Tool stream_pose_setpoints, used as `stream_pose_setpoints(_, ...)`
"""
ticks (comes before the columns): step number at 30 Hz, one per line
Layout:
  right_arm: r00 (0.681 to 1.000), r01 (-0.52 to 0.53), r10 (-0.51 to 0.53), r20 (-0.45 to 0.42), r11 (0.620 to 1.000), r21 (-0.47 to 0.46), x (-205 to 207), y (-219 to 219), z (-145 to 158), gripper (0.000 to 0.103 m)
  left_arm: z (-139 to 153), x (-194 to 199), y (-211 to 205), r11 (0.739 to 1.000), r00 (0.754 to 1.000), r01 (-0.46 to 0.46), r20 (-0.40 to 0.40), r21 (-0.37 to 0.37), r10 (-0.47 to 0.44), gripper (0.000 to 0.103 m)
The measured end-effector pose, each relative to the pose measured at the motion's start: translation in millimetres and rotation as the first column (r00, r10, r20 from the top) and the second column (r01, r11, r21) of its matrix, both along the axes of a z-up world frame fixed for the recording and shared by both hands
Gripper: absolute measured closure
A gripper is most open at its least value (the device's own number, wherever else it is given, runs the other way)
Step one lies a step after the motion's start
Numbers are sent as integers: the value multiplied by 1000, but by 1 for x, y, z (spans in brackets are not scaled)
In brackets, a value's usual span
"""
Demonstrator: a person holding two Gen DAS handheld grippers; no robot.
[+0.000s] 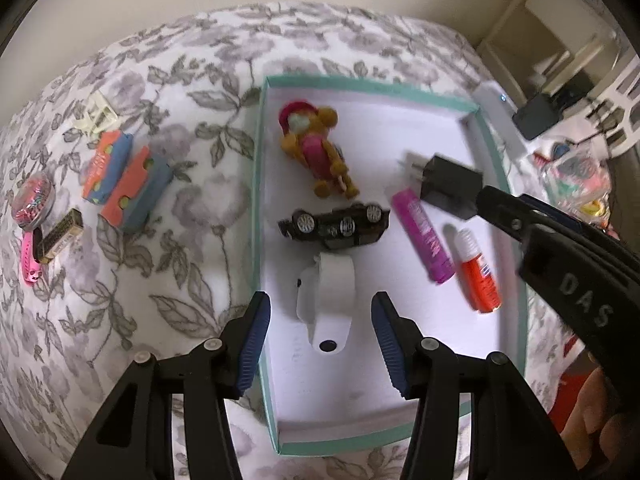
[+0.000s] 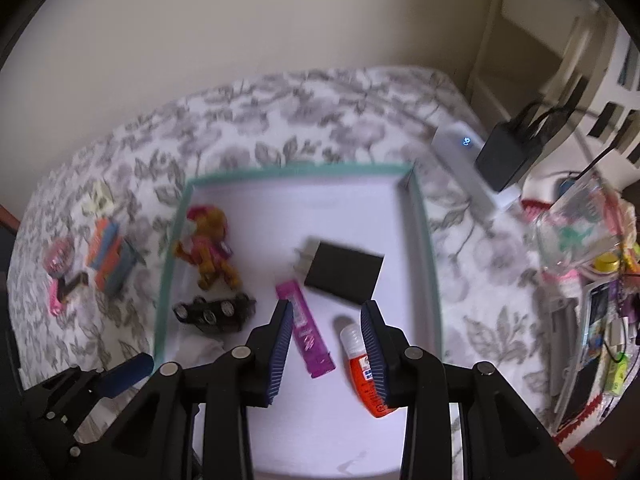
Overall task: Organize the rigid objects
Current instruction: 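Open left gripper to drop the bracelet in the tray while right releases the purple tube, then move both open grippers back over the remaining items on the bed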
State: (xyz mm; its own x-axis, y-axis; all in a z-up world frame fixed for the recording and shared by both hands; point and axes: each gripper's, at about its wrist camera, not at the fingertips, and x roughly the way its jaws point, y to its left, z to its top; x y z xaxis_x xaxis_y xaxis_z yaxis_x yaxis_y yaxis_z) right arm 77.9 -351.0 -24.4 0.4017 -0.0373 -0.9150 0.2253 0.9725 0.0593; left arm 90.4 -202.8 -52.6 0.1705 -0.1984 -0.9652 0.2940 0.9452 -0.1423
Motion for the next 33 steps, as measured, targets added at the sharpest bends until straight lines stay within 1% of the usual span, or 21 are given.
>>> stream_pose_setpoints(3, 999, 12, -11, 45, 1000, -17, -3, -2, 18, 62, 17, 6, 13, 999, 999, -34, 37, -19, 35, 48)
stream_pose_setpoints(4, 998, 15, -14, 57, 1000, -26, -5, -2, 23, 55, 22, 7, 15, 999, 998, -45, 49, -21, 46, 46)
stream_pose_setpoints(5, 998, 17, -14, 67, 999, -34, -5, -2, 26, 47, 26, 8, 21, 998, 996, -63, 65, -24, 65, 41)
stream_pose_setpoints(6, 997, 16, -13, 74, 999, -42, -6, -1, 28, 44, 28, 9, 24, 997, 994, -76, 76, -26, 78, 28)
stream_pose_setpoints(7, 997, 14, -10, 79, 999, -50, -6, -1, 29, 41, 30, 9, 28, 996, 992, -89, 87, -29, 91, 21)
stream_pose_setpoints(9, 997, 6, -2, 76, 998, -57, -5, 0, 26, 36, 35, 11, 38, 992, 986, -119, 115, -35, 122, 21)
stream_pose_setpoints(10, 997, 2, 2, 71, 998, -55, -4, 0, 23, 31, 36, 14, 41, 991, 983, -132, 122, -35, 135, 20)
stream_pose_setpoints(13, 998, -9, 13, 68, 998, -55, -3, 2, 18, 24, 34, 21, 56, 982, 973, -183, 133, -42, 187, 20)
stream_pose_setpoints(14, 997, -12, 16, 73, 998, -58, -3, 3, 17, 16, 34, 24, 62, 978, 968, -206, 139, -44, 210, 20)
stream_pose_setpoints(15, 997, -15, 20, 78, 998, -59, -4, 4, 16, 12, 35, 25, 67, 974, 963, -222, 144, -44, 226, 20)
stream_pose_setpoints(16, 996, -21, 26, 83, 998, -60, -4, 6, 16, 4, 35, 26, 72, 971, 959, -237, 150, -43, 240, 17)
stream_pose_setpoints(17, 996, -28, 33, 87, 998, -61, -4, 8, 16, 0, 36, 26, 76, 967, 954, -251, 155, -42, 255, 14)
stream_pose_setpoints(18, 995, -34, 40, 91, 997, -63, -3, 9, 16, 0, 37, 27, 81, 963, 950, -265, 162, -43, 269, 11)
stream_pose_setpoints(22, 996, -34, 39, 79, 998, -62, -1, 12, 12, 0, 39, 30, 96, 951, 933, -305, 188, -46, 308, 11)
stream_pose_setpoints(26, 997, -22, 25, 77, 999, -37, 2, 12, 7, 0, 39, 33, 113, 935, 915, -348, 196, -64, 354, 10)
stream_pose_setpoints(29, 996, -10, 11, 89, 1000, -10, 3, 12, 6, 0, 39, 37, 130, 917, 898, -390, 186, -87, 399, 10)
stream_pose_setpoints(30, 995, -9, 9, 95, 1000, -2, 3, 13, 5, 0, 39, 38, 139, 906, 888, -411, 182, -95, 422, 10)
stream_pose_setpoints(33, 992, -15, 16, 125, 1000, -5, 5, 20, 7, 0, 40, 41, 158, 886, 870, -450, 170, -111, 463, 10)
